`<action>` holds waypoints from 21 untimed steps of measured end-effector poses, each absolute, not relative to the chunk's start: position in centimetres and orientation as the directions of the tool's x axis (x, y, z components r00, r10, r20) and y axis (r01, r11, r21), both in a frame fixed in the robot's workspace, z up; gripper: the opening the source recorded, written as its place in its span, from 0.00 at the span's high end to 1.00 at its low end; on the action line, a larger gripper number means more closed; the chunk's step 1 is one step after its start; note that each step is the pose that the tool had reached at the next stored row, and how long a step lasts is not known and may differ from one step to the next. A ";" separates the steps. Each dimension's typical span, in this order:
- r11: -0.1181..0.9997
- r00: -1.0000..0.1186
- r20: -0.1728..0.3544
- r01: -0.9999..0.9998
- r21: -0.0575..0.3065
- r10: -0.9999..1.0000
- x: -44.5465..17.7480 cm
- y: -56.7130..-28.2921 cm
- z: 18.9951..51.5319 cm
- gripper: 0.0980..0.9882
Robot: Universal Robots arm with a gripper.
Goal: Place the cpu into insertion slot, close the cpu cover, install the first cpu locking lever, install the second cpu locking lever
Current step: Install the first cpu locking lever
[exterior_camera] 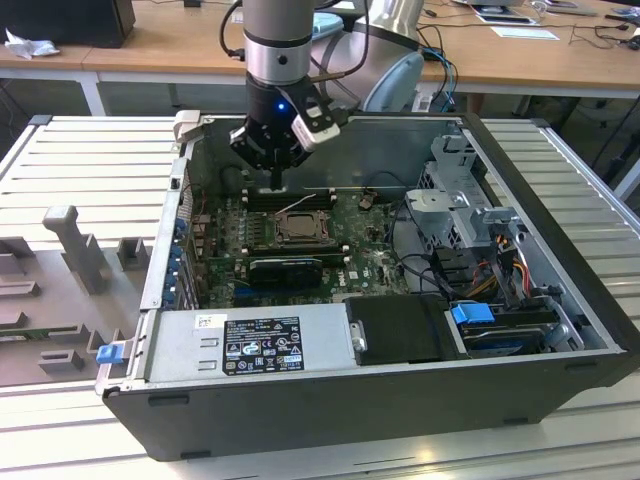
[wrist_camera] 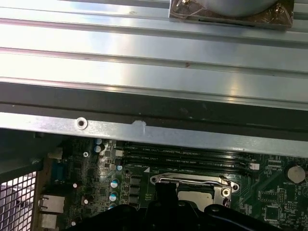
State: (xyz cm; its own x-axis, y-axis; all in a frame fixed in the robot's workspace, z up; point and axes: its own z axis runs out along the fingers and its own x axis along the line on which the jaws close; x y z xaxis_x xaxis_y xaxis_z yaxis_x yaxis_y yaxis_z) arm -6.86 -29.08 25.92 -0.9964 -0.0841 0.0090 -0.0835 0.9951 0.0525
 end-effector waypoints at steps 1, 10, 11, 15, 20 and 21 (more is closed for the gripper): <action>0.995 -0.996 0.009 -0.083 0.053 -0.084 -6.8 -29.1 25.9 0.99; 0.996 -0.998 0.007 -0.056 0.076 -0.056 -5.2 -29.1 25.1 0.99; 0.996 -0.999 0.007 -0.052 0.076 -0.053 -4.9 -29.1 24.9 0.99; 0.996 -0.999 0.007 -0.050 0.076 -0.050 -4.3 -29.0 24.0 0.99; 0.996 -0.999 0.007 -0.050 0.076 -0.050 -3.6 -28.8 23.1 0.99; 0.996 -0.999 0.007 -0.050 0.076 -0.050 -3.5 -28.7 22.9 0.99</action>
